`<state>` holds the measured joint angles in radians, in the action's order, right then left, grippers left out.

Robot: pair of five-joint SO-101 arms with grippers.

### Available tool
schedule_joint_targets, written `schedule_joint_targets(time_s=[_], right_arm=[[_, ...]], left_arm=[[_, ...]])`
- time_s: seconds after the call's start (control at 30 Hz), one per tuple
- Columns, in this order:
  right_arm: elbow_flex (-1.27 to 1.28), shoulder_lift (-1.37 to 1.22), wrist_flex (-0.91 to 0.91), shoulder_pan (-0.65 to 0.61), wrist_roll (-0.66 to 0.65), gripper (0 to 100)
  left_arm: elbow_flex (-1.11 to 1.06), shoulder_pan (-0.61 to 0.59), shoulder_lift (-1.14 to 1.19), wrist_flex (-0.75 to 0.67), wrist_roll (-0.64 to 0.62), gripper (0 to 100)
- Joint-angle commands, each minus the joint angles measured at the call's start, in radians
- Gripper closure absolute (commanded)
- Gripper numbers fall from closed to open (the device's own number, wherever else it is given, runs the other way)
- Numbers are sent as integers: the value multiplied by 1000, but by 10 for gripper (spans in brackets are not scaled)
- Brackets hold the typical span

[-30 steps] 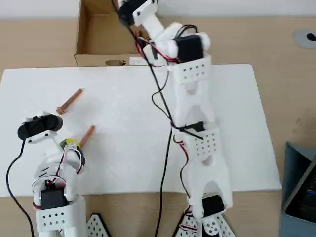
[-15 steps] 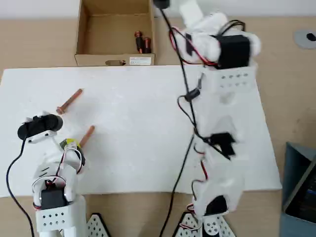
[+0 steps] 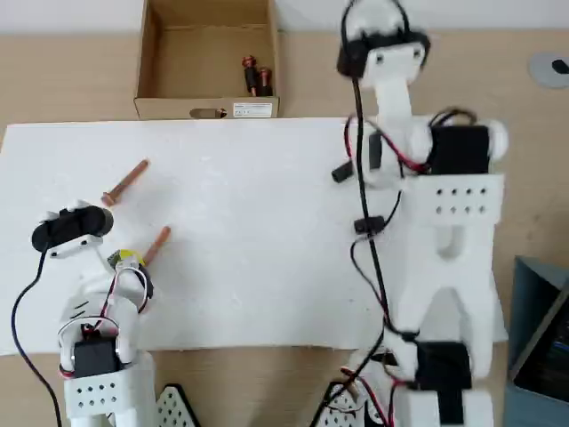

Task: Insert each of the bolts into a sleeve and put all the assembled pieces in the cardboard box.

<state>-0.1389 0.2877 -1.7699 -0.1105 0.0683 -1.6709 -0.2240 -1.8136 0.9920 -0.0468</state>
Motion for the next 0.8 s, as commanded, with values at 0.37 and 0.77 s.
schedule_joint_targets(time_s=[0.37, 0.77], right_arm=[[389, 97, 54, 10, 512, 989], [440, -38, 107, 12, 629, 837]], left_arm=[[3, -9, -8, -18, 2, 997], [3, -9, -8, -18, 2, 997]])
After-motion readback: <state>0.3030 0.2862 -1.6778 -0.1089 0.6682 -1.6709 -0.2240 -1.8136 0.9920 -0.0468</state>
